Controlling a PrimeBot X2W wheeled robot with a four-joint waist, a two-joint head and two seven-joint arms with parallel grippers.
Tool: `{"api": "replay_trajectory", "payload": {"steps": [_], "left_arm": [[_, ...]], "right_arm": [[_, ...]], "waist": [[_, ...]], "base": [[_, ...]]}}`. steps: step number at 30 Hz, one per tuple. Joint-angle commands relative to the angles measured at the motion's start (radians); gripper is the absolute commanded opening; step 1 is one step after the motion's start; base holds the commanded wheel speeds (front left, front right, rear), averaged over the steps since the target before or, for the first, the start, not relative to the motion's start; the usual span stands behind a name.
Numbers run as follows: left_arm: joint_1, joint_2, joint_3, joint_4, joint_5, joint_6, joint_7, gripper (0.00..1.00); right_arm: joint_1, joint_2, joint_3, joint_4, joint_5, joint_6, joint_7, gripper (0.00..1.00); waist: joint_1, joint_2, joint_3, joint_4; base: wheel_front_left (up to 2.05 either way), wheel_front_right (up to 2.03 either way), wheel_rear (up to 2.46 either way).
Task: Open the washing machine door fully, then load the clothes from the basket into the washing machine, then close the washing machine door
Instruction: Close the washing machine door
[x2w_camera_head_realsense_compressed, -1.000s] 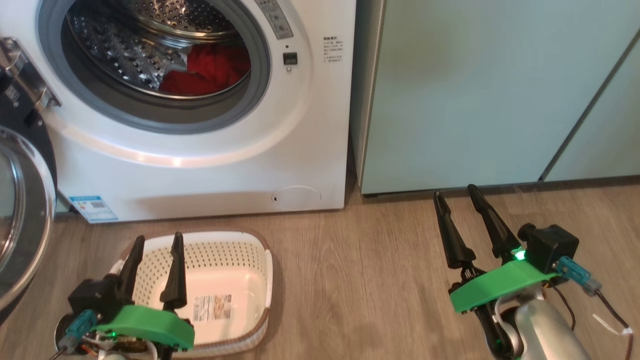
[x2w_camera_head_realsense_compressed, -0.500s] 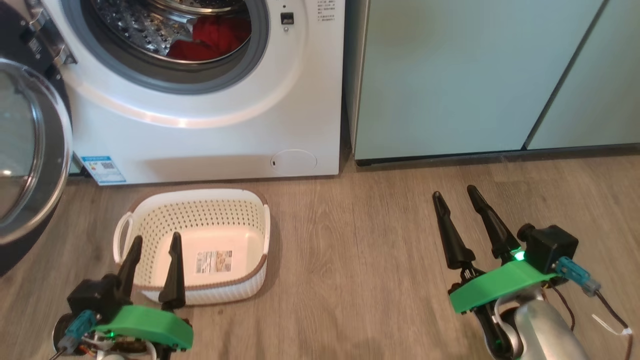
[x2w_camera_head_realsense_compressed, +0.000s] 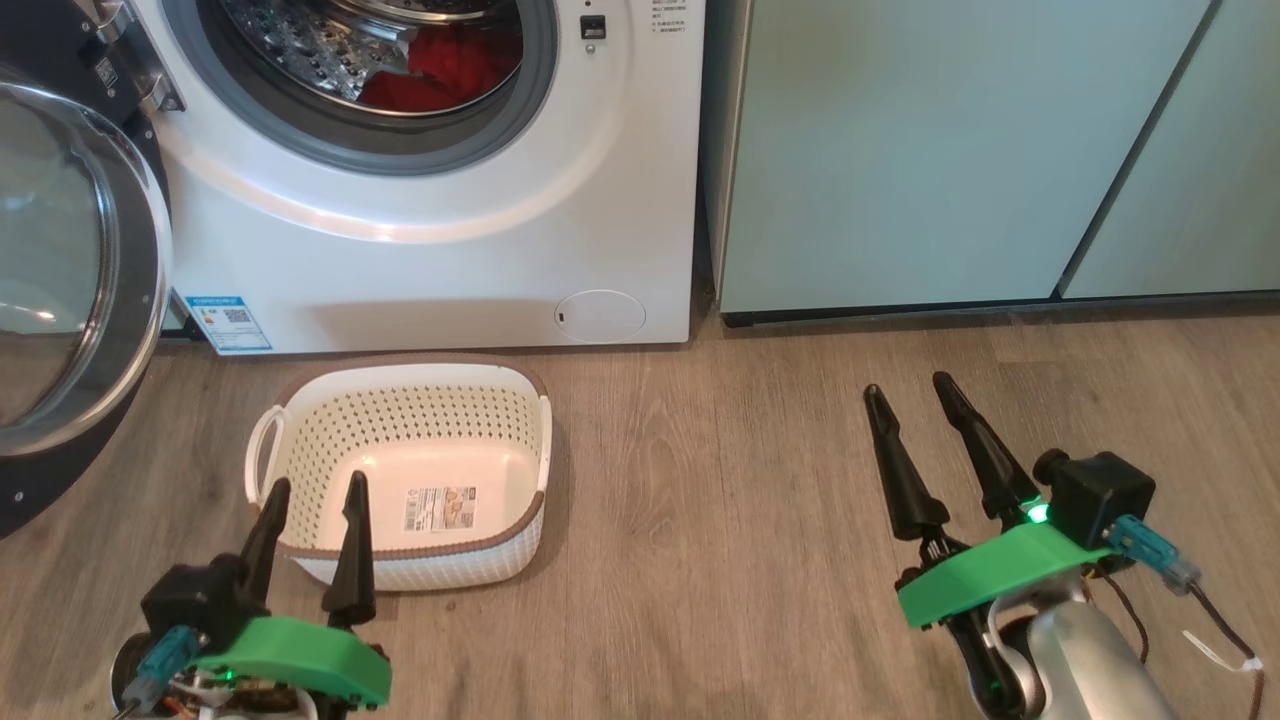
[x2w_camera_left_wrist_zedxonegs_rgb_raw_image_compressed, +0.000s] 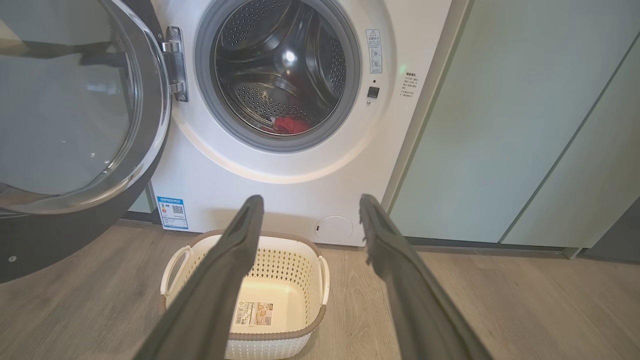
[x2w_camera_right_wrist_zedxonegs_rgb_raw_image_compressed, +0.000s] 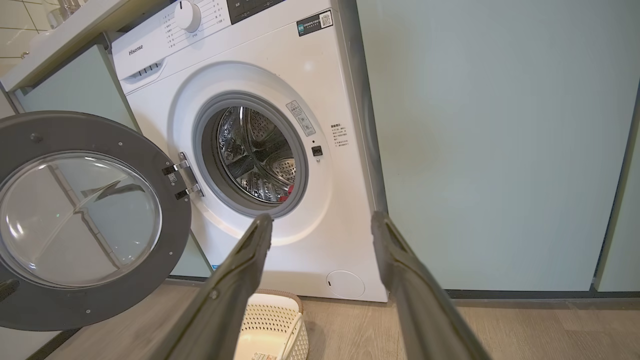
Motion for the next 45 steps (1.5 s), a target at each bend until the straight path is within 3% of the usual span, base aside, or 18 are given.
{"api": "replay_trajectory", "payload": {"steps": [1,17,23,30,45], "left_arm": [[-0.03,0.004,0.025,-0.031,0.01,0.007,-0.013,1.0],[-0.026,0.004,0.007,-0.011,0.014,0.006,-0.013,1.0],[-0.03,0.004,-0.01,0.022,0.023,0.018,-0.013,1.0],[-0.036,0.004,-0.036,0.04,0.02,0.03,-0.013,1.0],[-0.022,0.004,0.014,0.011,0.051,0.024,-0.013,1.0]], "right_arm": [[-0.017,0.006,0.023,-0.031,-0.001,0.0,-0.006,1.0],[-0.018,0.004,0.025,-0.023,0.001,0.0,-0.006,1.0],[-0.009,0.0,0.029,-0.023,0.001,0.0,-0.006,1.0],[0.014,-0.012,0.034,-0.019,0.0,0.0,-0.006,1.0],[0.03,-0.001,0.051,-0.029,0.023,0.0,-0.006,1.0]], "waist": [[0.0,0.0,0.0,0.0],[0.0,0.0,-0.006,-0.004],[0.0,0.0,0.004,0.029],[0.0,0.0,0.023,0.171],[0.0,0.0,0.004,0.46]], "base": [[0.0,0.0,0.0],[0.0,0.0,0.0],[0.0,0.0,0.0],[0.0,0.0,0.0],[0.0,0.0,0.0]]}}
